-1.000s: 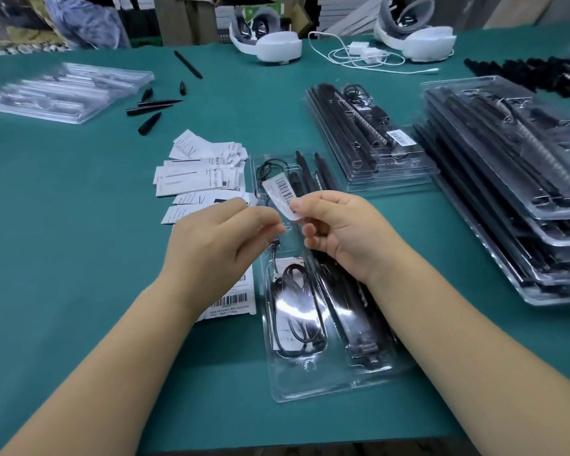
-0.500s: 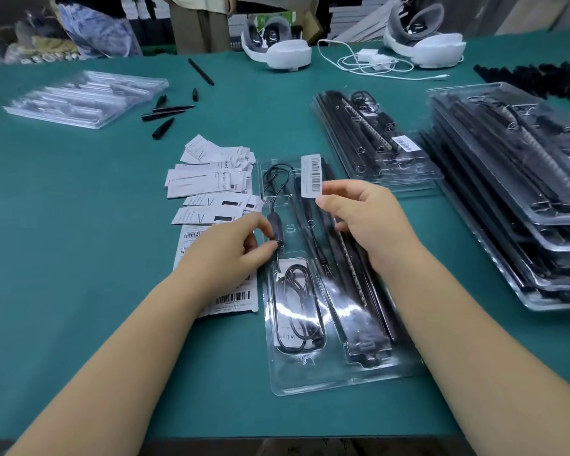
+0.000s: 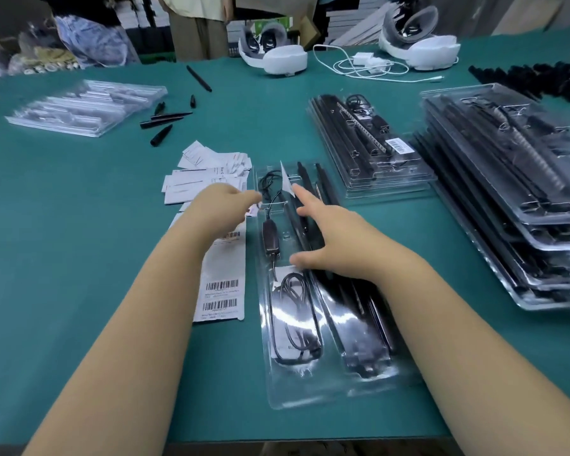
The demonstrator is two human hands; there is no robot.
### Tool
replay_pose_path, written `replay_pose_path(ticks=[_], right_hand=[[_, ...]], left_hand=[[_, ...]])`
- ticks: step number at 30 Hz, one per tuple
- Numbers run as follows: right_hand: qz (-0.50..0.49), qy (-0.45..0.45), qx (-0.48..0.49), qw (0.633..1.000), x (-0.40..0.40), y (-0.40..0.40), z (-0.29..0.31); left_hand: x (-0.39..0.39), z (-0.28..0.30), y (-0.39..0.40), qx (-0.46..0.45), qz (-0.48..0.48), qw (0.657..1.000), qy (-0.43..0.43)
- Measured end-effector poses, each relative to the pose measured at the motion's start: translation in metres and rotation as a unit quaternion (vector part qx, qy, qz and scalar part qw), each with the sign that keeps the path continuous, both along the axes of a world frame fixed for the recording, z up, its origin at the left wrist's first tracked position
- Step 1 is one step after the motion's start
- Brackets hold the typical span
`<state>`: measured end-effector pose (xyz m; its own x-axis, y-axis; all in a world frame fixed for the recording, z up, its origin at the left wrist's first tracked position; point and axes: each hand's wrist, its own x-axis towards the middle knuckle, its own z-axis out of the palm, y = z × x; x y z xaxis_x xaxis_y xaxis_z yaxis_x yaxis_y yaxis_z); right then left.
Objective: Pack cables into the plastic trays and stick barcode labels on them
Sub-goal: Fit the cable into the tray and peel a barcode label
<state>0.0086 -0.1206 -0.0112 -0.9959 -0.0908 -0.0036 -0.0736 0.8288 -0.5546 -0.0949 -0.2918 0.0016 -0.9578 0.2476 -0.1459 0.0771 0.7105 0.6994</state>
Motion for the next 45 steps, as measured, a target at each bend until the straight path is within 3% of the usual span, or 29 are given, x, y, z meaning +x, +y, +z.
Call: replay_pose_path(ticks=[6, 11, 14, 20, 27, 30, 33, 36, 45], right_hand=[[0.025, 0.012, 0.046, 0.999, 0.005, 0.003, 0.005], [0.000, -0.003, -0.003, 1.000, 0.005, 0.009, 0.007], [-0.053, 0.033, -0.071, 0.996, 0.002, 0.007, 0.007], [-0.178, 0.037, -0.314, 0.932, -0.018, -0.004, 0.019], [-0.291, 0.068, -0.364, 0.882, -0.081, -0.025, 0.020], [-0.336, 0.061, -0.340, 0.876, -0.094, -0.035, 0.003], [-0.324, 0.148, -0.255, 0.899, -0.090, -0.041, -0.012], [-0.310, 0.180, -0.245, 0.901, -0.088, -0.038, -0.020], [-0.319, 0.159, -0.146, 0.923, -0.091, -0.037, -0.021]], left_hand=[[-0.016, -0.016, 0.038, -0.110, 0.073, 0.990, 0.042], [-0.020, -0.030, 0.046, -0.147, 0.087, 0.981, 0.097], [-0.017, -0.032, 0.044, -0.143, 0.081, 0.978, 0.128], [-0.012, -0.039, 0.044, -0.162, 0.043, 0.967, 0.189], [-0.014, -0.042, 0.042, -0.138, 0.049, 0.973, 0.180], [-0.014, -0.043, 0.041, -0.126, 0.054, 0.974, 0.181], [-0.014, -0.044, 0.039, -0.115, 0.051, 0.975, 0.183], [-0.015, -0.042, 0.036, -0.094, 0.047, 0.979, 0.177], [-0.021, -0.039, 0.031, 0.051, 0.041, 0.982, 0.178]])
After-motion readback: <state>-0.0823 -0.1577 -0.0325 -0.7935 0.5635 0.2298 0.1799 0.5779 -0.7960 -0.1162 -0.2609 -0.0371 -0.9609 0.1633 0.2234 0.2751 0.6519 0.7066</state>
